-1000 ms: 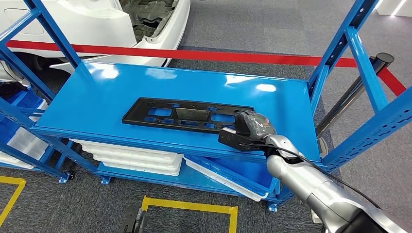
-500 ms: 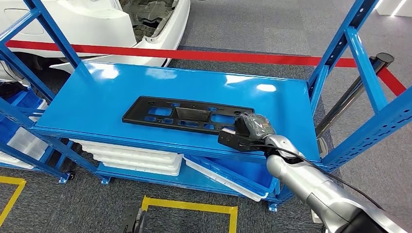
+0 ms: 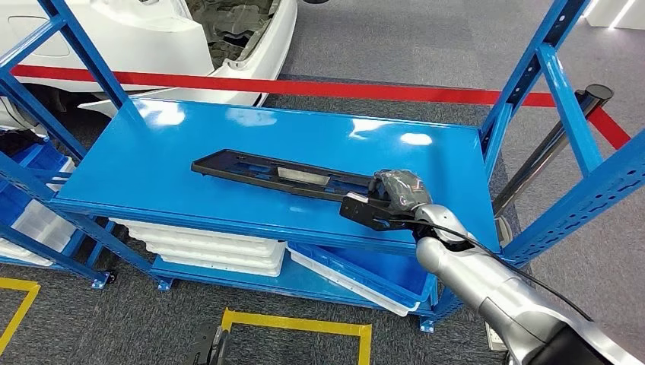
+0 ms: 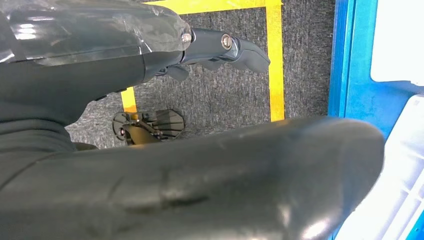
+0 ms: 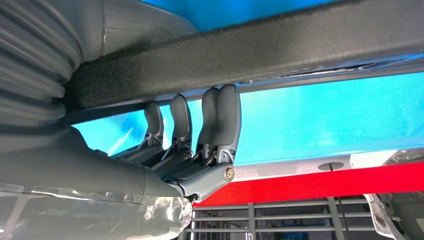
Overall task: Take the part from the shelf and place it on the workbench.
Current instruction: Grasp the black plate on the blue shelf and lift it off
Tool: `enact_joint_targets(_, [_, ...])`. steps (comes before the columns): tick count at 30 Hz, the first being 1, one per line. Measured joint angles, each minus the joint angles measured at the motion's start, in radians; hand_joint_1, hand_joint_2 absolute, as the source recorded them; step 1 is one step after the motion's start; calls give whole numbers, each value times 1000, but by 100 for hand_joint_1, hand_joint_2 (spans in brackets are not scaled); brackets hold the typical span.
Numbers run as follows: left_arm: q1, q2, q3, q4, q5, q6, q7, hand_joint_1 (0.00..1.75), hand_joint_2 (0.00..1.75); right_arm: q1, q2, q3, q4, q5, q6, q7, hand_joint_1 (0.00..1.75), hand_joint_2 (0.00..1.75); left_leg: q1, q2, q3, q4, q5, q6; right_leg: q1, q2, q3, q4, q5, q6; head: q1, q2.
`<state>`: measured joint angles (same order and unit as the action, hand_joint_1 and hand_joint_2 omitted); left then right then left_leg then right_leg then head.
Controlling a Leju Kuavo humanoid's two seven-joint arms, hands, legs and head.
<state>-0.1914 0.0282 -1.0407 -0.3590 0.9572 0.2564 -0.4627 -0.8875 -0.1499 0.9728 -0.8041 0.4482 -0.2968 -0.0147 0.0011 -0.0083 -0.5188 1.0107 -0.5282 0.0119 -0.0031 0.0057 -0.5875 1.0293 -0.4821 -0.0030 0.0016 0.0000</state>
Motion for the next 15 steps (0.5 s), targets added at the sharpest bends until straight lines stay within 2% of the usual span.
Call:
enact_joint_targets(4, [0,0,0,0,-4,-3,2,0,0,-1,0,-1,0,0,0,0,165,175,0,0,3,0,0,0,0,0,3,0,0,0,0,0])
enact_joint_targets(8, [0,0,0,0,-5,-4,3,0,0,-2,0,-2,0,2,0,0,175,175,0,0,6,0,0,0,0,0,6,0,0,0,0,0])
enact_joint_targets(15, [0,0,0,0,-3,-4,3,0,0,-10,-3,-3,-11,33,6,12,175,175,0,0,7,0,0,0,0,1,8,-1,0,0,0,0])
